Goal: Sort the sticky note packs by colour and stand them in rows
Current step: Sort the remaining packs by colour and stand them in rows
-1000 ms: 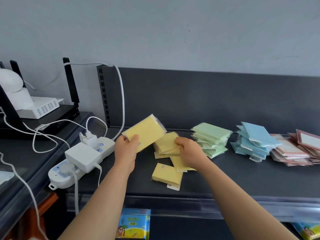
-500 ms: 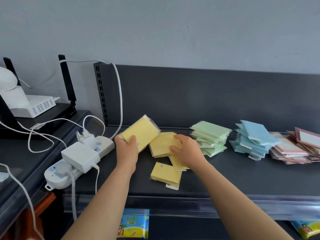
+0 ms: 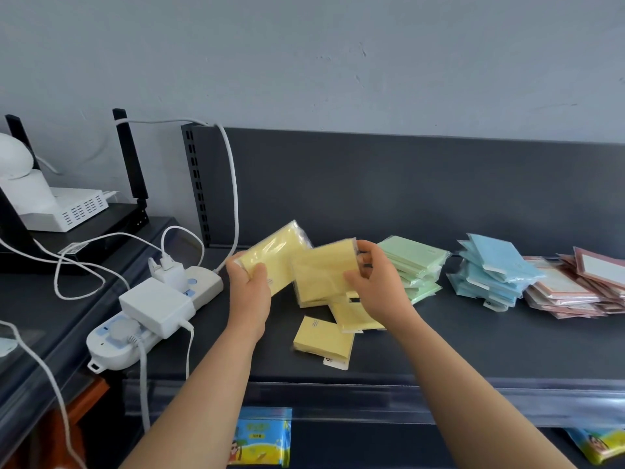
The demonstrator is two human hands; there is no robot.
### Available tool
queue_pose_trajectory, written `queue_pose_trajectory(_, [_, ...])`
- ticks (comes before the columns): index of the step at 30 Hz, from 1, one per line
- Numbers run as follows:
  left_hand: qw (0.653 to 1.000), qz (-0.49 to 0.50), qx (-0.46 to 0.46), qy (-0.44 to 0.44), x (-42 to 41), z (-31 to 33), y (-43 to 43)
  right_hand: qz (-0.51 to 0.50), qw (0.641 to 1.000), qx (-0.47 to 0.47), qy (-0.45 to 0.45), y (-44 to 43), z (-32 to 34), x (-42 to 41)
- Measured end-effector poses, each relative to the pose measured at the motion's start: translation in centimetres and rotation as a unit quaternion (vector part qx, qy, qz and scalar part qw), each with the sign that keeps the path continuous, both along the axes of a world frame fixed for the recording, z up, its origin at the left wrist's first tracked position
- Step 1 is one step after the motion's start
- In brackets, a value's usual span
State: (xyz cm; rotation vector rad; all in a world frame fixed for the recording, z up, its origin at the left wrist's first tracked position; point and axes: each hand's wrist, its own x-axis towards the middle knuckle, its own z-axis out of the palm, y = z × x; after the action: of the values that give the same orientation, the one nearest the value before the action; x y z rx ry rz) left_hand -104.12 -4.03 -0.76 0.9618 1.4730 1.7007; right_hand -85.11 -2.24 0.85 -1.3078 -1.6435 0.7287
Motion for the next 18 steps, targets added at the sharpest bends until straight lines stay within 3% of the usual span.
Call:
queue_pose_trajectory(4, [0.995, -0.095, 0.002, -0.017, 0.2, 0.3, -0.4, 0.008, 0.998, -0.007, 0.057, 0.6, 0.1, -1.3])
queue_pose_trajectory(7, [0.994, -0.095, 0.015, 0.060, 0.5, 0.6, -0.6, 0.005, 0.998, -0.012, 0.063, 0.9, 0.3, -2.0])
queue_pose_trajectory(9, [0.996, -0.039, 0.021, 0.075, 0.3, 0.7, -0.5, -0.009, 1.000, -0.005, 0.023, 0.9, 0.3, -1.8])
queue_pose_trajectory(14, [0.998, 0.043, 0.025, 0.049, -0.6, 0.8, -0.5, 0.033, 0.971, -0.047, -0.231, 0.7, -0.7, -0.5])
queue_pose_trajectory(18, [0.998, 0.054, 0.009, 0.034, -0.6, 0.4, -0.5, 0.056, 0.973, -0.057, -0.218, 0.0, -0.8, 0.2])
